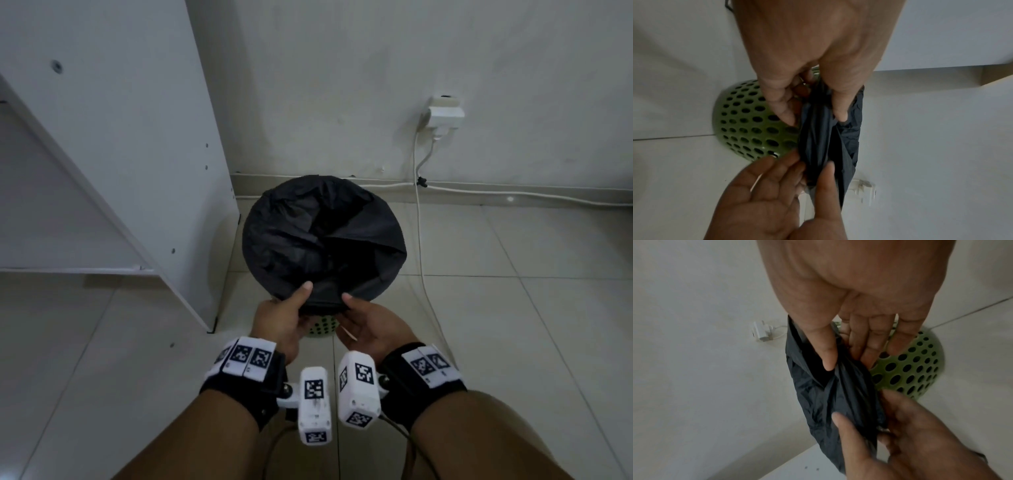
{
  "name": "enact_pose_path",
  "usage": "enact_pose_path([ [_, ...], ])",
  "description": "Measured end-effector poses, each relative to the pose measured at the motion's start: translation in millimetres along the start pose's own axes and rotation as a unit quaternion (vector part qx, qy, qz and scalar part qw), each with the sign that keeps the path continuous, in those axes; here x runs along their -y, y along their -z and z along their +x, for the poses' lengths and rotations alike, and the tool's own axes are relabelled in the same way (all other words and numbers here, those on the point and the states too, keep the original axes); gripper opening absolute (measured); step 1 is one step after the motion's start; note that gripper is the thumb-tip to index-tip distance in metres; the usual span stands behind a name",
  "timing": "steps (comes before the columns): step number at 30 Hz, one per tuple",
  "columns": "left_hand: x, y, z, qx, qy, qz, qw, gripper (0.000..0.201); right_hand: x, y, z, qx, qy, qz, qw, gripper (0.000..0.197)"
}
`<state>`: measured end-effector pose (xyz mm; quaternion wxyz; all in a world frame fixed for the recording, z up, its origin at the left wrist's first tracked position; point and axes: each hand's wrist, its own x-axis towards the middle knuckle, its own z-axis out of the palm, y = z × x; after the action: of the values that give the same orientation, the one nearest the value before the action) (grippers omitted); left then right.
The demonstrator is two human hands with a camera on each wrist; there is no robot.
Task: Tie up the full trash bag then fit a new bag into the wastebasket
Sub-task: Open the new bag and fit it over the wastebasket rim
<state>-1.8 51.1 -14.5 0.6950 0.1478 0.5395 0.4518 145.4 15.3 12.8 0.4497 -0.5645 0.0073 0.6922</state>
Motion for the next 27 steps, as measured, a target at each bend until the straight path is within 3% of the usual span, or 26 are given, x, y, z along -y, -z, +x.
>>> enact_pose_path([
  [5, -11.0, 6.0, 11.0, 0.000, -0.025, 0.013, 1.000, 0.030, 4.8, 3.5, -1.8, 0.017, -0.005, -0.032, 0.999, 0.005],
  [9, -31.3, 15.4, 18.2, 0.012, -0.011, 0.034, 0.999, 0.022, 23.2, 17.9, 0.5, -0.013, 0.014, 0.009, 1.000, 0.022],
  [14, -33.7, 15.6, 19.9, 0.001, -0.032, 0.046, 0.998, 0.009, 29.9, 16.8, 1.1, -0.016, 0.022, 0.052, 0.998, 0.009],
  [19, -6.5, 0.3, 8.3, -0.036, -0.020, 0.030, 0.999, 0.028, 12.8, 0.6, -2.2, -0.011, 0.013, 0.041, 0.999, 0.014],
  [24, -3.7, 1.7, 9.8, -0.078, -0.045, 0.050, 0.995, 0.020, 2.9, 2.6, -5.8, 0.008, 0.013, 0.004, 1.000, 0.001],
  [27, -16.7, 11.5, 15.6, -0.064, -0.034, 0.062, 0.995, 0.013, 14.8, 17.3, -3.0, -0.012, 0.026, 0.014, 0.999, 0.025],
])
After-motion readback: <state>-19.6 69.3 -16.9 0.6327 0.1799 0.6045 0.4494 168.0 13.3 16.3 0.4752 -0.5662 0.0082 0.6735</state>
